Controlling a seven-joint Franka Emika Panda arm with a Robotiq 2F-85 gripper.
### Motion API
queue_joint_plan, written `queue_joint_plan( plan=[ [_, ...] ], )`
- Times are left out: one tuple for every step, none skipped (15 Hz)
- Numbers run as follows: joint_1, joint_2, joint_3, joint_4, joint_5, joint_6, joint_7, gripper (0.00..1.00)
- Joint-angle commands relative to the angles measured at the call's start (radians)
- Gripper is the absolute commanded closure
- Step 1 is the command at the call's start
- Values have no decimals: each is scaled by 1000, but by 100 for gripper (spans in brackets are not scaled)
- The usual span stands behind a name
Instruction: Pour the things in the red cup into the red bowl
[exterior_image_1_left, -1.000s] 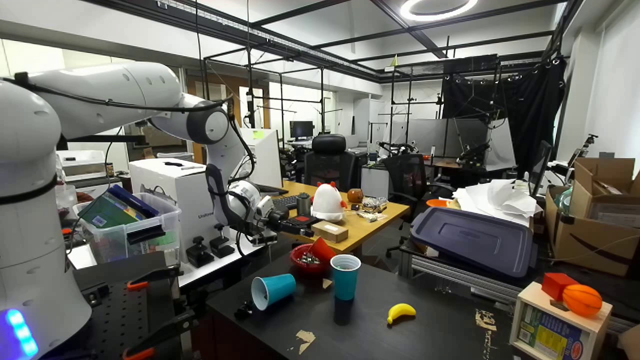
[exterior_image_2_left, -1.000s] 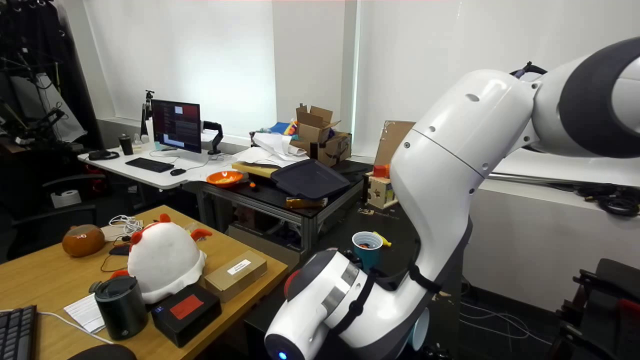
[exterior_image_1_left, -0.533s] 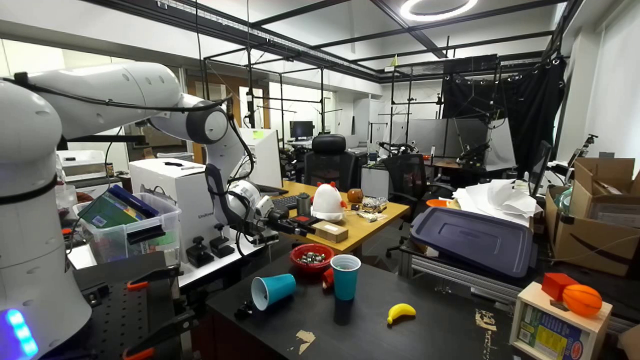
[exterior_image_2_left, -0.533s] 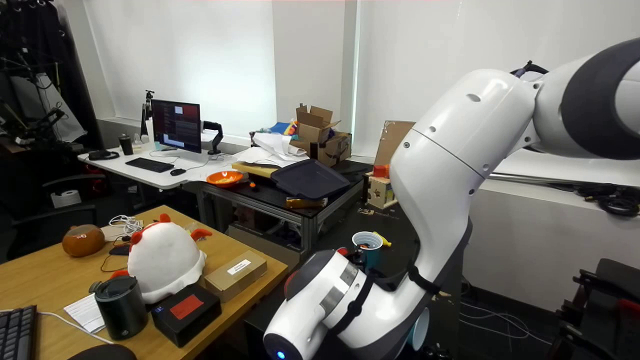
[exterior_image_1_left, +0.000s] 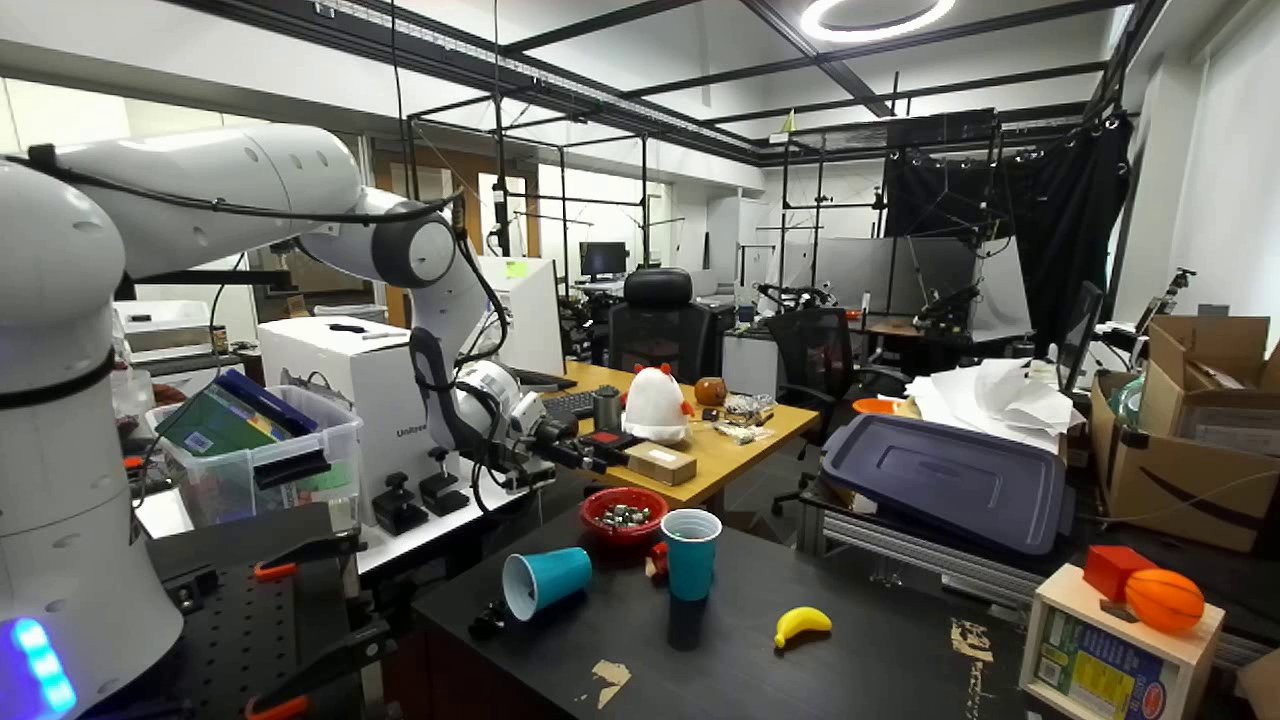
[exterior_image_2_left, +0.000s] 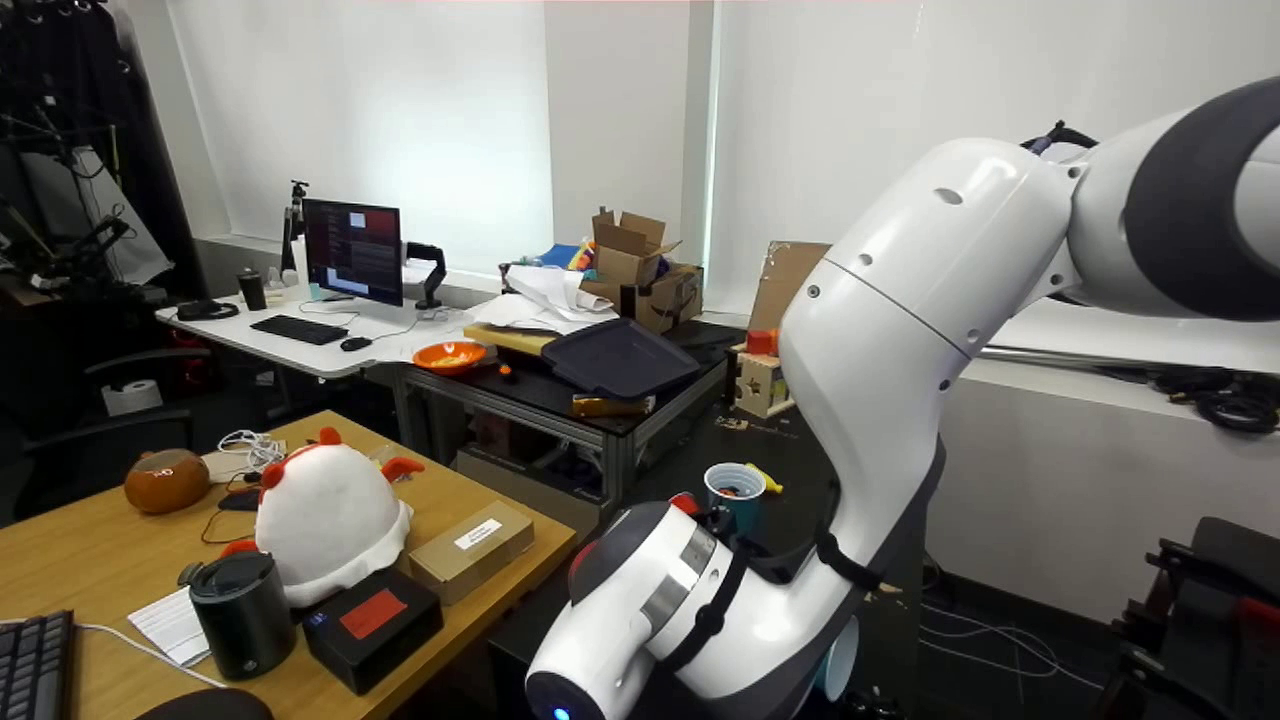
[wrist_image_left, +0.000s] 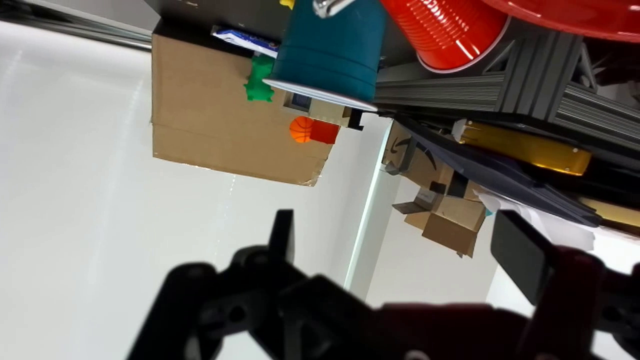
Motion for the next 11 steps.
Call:
queue_joint_plan(
  plan=[
    [10, -7, -16, -2, -16, 43, 9, 0],
    [9, -9, -15, -7, -21, 55, -26, 0],
    [11, 3, -12, 7, 1, 28, -7, 0],
    [11, 3, -12, 7, -3, 35, -14, 0],
    [11, 3, -12, 7, -6, 38, -17, 0],
    [11, 3, -12, 7, -6, 40, -17, 0],
    [11, 3, -12, 7, -7, 40, -17, 0],
    [11, 3, -13, 7, -7, 41, -17, 0],
    [11, 3, -13, 6, -7, 41, -17, 0],
    [11, 3, -13, 6, -7, 41, -17, 0],
    [11, 3, -13, 6, -7, 41, -17, 0]
  ],
)
